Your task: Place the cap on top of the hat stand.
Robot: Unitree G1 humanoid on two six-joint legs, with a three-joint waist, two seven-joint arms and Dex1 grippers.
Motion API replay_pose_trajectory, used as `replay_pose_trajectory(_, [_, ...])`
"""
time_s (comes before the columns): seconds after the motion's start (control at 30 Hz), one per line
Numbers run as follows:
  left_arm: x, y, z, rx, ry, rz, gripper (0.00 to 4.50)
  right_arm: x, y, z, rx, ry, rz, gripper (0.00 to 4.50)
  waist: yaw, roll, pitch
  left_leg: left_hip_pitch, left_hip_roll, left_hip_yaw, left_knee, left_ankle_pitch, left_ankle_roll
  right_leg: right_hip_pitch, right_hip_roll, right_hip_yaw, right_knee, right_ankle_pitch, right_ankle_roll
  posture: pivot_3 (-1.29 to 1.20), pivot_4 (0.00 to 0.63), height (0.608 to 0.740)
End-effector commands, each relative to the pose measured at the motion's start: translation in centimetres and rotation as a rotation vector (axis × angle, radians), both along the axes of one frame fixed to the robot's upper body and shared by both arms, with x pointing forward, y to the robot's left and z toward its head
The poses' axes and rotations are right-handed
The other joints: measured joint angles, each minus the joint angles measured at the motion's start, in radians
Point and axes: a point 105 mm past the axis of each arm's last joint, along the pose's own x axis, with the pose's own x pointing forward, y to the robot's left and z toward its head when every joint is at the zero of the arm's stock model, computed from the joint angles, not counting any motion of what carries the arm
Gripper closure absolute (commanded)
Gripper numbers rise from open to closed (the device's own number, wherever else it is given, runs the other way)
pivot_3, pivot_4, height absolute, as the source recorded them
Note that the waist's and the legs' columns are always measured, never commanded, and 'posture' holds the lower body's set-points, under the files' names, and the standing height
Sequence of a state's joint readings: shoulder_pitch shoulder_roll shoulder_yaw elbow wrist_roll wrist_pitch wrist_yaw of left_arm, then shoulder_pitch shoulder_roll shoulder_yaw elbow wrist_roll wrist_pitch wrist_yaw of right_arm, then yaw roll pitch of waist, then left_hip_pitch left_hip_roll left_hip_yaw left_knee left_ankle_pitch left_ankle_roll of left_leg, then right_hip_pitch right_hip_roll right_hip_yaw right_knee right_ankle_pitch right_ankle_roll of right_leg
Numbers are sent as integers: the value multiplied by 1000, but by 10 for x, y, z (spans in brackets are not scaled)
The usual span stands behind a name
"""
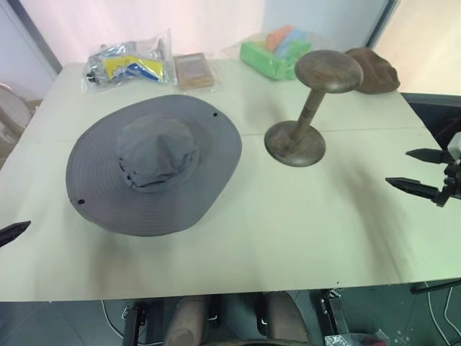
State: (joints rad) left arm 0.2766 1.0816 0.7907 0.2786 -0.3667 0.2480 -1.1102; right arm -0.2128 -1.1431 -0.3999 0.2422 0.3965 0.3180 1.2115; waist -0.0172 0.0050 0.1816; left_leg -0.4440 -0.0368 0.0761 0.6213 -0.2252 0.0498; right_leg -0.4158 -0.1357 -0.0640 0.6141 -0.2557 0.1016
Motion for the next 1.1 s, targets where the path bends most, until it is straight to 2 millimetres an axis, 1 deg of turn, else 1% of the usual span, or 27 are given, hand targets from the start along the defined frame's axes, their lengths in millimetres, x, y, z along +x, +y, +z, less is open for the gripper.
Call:
replay_pose_trajectory(0.03, [6, 3, 10, 50, -24, -4, 84, 0, -4, 11, -11, -56, -16, 0, 0, 0, 0, 0, 0, 0, 0, 0, 0, 0, 0, 0, 0, 0, 0, 0, 150, 735])
replay_pose_trajectory(0.13, [12, 5, 11, 82, -41, 0, 84, 1, -9, 12, -21, -65, -34, 0, 1, 0, 0, 0, 0, 1, 0, 0, 0, -1, 0, 0, 1, 1, 0, 0, 150, 735])
replay_pose_trajectory(0.23, [18, 2, 15, 80, -65, -15, 84, 1, -10, 13, -27, -72, -30, 0, 0, 0, 0, 0, 1, 2, 0, 0, 0, -1, -1, 0, 1, 1, 0, 0, 150, 735])
replay_pose_trajectory(0.3, [22, -7, 18, 59, -72, -59, 84, 2, -9, 16, -9, -72, -26, 0, 0, 0, 0, 0, 1, 3, 0, 0, 0, -2, -1, 0, 1, 2, 1, 0, 150, 735])
replay_pose_trajectory(0.4, [28, -31, 23, 75, -68, -190, 84, 0, -1, 22, 19, -52, 25, 0, -1, 0, 0, 0, 1, 3, 0, 0, 0, -2, -1, 0, 1, 2, 1, 0, 150, 735])
replay_pose_trajectory(0.53, [39, -66, 23, 284, -69, -397, 84, -1, 18, 31, -15, -49, 113, 0, -1, 0, 0, 0, 1, 4, 0, 0, 0, -2, -2, 0, 1, 3, 1, 0, 150, 735])
replay_pose_trajectory(0.57, [41, -76, 22, 332, -68, -456, 84, -4, 26, 34, -10, -42, 152, 0, -1, 0, 0, 0, 1, 4, 0, 0, 0, -2, -2, 0, 2, 3, 1, 0, 150, 735])
replay_pose_trajectory(0.63, [41, -97, 14, 504, -69, -620, 84, -15, 44, 39, 1, -21, 242, 0, 0, 0, 0, 0, 1, 4, 0, 0, 0, -2, -2, 0, 2, 3, 1, 0, 150, 735])
replay_pose_trajectory(0.67, [39, -102, 10, 558, -69, -675, 84, -18, 49, 40, 4, -14, 265, 0, 0, 0, 0, 0, 1, 5, 0, 0, 0, -2, -2, 0, 2, 3, 1, 0, 150, 735])
replay_pose_trajectory(0.7, [34, -107, 7, 631, -82, -751, 84, -22, 55, 41, 3, -4, 291, 0, 0, 0, 0, 0, 1, 5, 0, 0, 0, -2, -2, 0, 2, 3, 1, 0, 150, 735])
replay_pose_trajectory(0.77, [27, -110, 3, 706, -101, -833, 84, -27, 61, 43, 2, 8, 313, 0, -2, 0, 0, 0, 1, 6, 0, 0, 0, -3, -2, 0, 1, 3, 1, 0, 150, 735])
replay_pose_trajectory(0.9, [20, -120, 5, 771, -188, -933, 84, -41, 73, 45, 1, 48, 378, 0, 0, 0, 0, 0, 2, 7, 0, 0, 1, -3, -2, 0, 1, 4, 3, 0, 150, 735])
replay_pose_trajectory(0.97, [20, -124, 2, 791, -216, -965, 84, -45, 79, 46, 9, 53, 401, 0, 2, 0, 0, 0, 2, 7, 1, 0, 1, -3, -3, 0, 1, 4, 3, 0, 150, 735])
replay_pose_trajectory(1.0, [20, -126, 0, 796, -227, -979, 84, -48, 82, 48, 20, 57, 414, 0, 3, 0, 0, 0, 2, 7, 1, 0, 1, -3, -3, 0, 1, 4, 3, 0, 150, 735])
replay_pose_trajectory(1.1, [25, -141, -23, 812, -292, -1026, 84, -59, 99, 50, 48, 83, 484, 0, 5, 1, -1, 0, 2, 8, 2, 0, 1, -2, -3, 0, 1, 6, 3, 0, 150, 735])
